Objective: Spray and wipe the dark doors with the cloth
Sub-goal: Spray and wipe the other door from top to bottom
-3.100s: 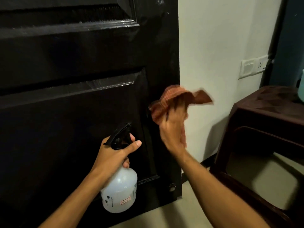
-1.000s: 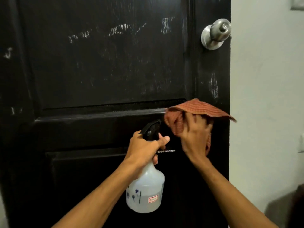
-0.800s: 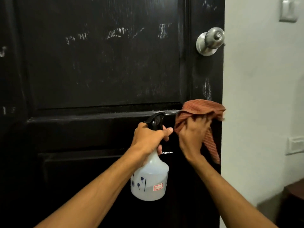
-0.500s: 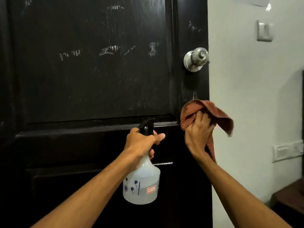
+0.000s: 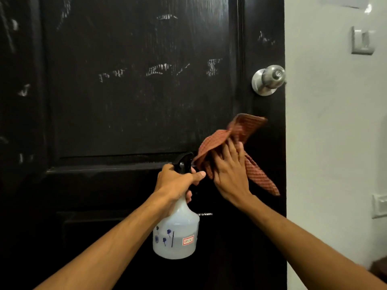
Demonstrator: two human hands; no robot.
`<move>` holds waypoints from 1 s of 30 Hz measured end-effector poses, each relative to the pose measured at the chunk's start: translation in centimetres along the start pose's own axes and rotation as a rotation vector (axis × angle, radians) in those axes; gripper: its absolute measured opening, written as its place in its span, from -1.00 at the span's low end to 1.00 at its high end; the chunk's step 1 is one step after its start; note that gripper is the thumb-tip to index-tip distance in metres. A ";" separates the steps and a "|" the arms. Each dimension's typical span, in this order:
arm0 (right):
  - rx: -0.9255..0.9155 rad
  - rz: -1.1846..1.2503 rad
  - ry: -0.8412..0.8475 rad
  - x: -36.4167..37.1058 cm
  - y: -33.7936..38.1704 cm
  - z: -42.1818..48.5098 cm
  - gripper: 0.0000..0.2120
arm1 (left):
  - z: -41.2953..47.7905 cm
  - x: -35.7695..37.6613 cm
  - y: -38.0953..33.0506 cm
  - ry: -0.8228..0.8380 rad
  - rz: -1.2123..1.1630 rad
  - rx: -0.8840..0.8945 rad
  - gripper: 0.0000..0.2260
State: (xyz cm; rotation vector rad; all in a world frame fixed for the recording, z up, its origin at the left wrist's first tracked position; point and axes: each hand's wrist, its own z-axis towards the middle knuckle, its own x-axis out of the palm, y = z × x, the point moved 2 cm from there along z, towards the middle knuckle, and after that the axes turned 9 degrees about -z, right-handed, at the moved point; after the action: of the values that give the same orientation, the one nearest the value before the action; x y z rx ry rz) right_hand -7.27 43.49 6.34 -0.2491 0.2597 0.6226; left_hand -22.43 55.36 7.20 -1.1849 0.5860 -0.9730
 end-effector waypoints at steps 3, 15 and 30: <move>0.199 0.035 -0.046 0.0 -1.7 -0.5 -0.51 | -0.4 -1.5 0.5 0.001 0.016 -0.010 -0.85; -0.095 0.088 0.059 2.7 17.0 2.4 -0.47 | -1.0 -11.6 1.3 -0.173 0.027 -0.056 -0.67; -0.184 0.428 -0.241 3.8 24.9 4.9 -0.88 | -2.2 -23.4 1.4 -0.336 0.080 -0.001 -0.80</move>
State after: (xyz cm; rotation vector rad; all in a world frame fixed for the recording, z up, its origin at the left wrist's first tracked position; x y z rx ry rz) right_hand -18.51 66.59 5.98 -0.2944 0.0194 1.0940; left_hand -35.18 74.61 2.79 -1.2819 0.3620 -0.6856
